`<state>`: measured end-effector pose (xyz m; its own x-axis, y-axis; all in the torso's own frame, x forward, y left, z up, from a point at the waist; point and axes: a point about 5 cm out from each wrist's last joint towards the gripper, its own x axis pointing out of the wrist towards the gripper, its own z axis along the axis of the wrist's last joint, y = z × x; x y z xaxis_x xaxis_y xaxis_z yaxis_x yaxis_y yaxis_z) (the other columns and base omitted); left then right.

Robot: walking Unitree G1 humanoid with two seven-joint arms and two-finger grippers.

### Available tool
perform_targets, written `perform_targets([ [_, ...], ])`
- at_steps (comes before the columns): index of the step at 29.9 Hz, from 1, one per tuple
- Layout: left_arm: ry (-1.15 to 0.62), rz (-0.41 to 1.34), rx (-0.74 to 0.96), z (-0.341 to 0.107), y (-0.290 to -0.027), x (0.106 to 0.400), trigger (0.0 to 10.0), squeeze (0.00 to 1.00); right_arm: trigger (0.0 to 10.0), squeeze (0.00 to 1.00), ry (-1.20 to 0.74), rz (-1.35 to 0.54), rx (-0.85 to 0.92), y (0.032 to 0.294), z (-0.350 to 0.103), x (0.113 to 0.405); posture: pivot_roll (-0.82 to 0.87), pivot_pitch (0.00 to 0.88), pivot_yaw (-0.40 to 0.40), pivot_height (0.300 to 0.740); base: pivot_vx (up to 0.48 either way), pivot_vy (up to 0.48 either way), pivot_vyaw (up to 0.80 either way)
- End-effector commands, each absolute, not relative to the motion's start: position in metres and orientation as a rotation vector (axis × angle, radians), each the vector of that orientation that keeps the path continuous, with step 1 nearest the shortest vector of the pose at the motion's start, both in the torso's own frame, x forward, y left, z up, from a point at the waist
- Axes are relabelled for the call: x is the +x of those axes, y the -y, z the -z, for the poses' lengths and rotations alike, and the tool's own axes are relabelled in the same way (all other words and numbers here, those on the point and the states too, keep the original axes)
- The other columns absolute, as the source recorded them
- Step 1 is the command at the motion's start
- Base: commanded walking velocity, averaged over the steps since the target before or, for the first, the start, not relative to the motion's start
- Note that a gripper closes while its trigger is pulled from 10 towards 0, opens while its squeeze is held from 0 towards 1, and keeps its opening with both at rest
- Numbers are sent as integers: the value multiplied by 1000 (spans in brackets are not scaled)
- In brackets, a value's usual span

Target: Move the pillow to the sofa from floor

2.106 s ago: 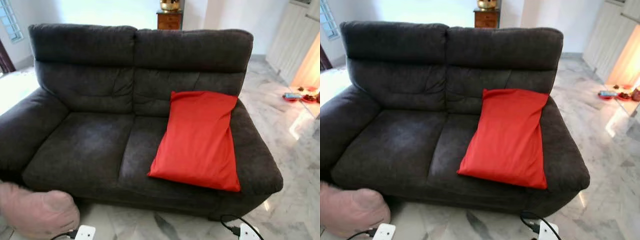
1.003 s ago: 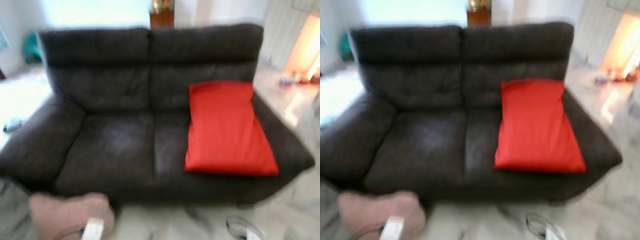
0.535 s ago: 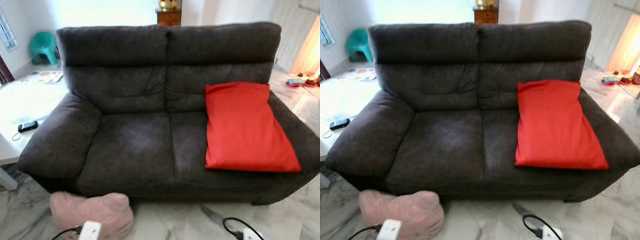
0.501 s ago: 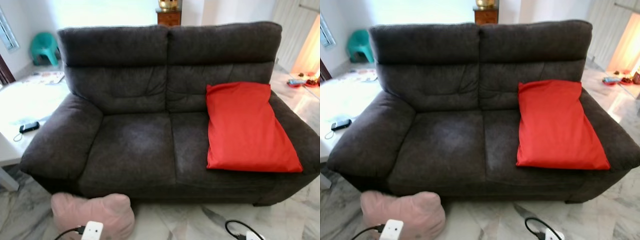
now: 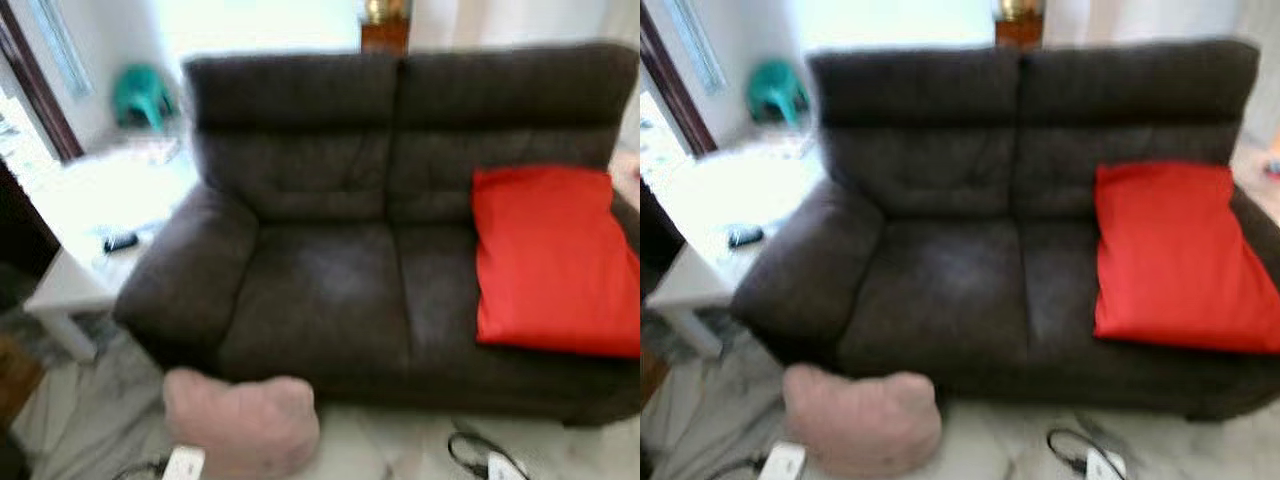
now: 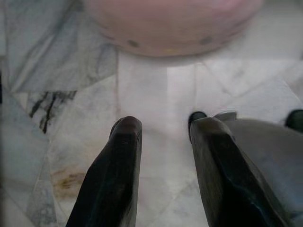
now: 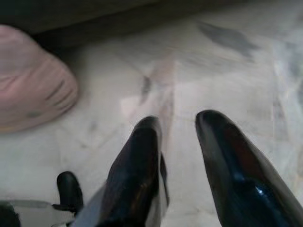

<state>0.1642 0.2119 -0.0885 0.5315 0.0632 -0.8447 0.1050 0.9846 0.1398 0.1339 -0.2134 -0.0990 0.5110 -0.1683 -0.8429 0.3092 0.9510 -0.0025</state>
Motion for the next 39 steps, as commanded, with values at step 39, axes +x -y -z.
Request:
perform_targets([
  [39, -1046, 11, 220, 91, -226, 151, 10000, 0, 10000, 0, -995, 296, 167, 222, 97, 136, -33, 0, 15, 740, 0, 335, 0],
])
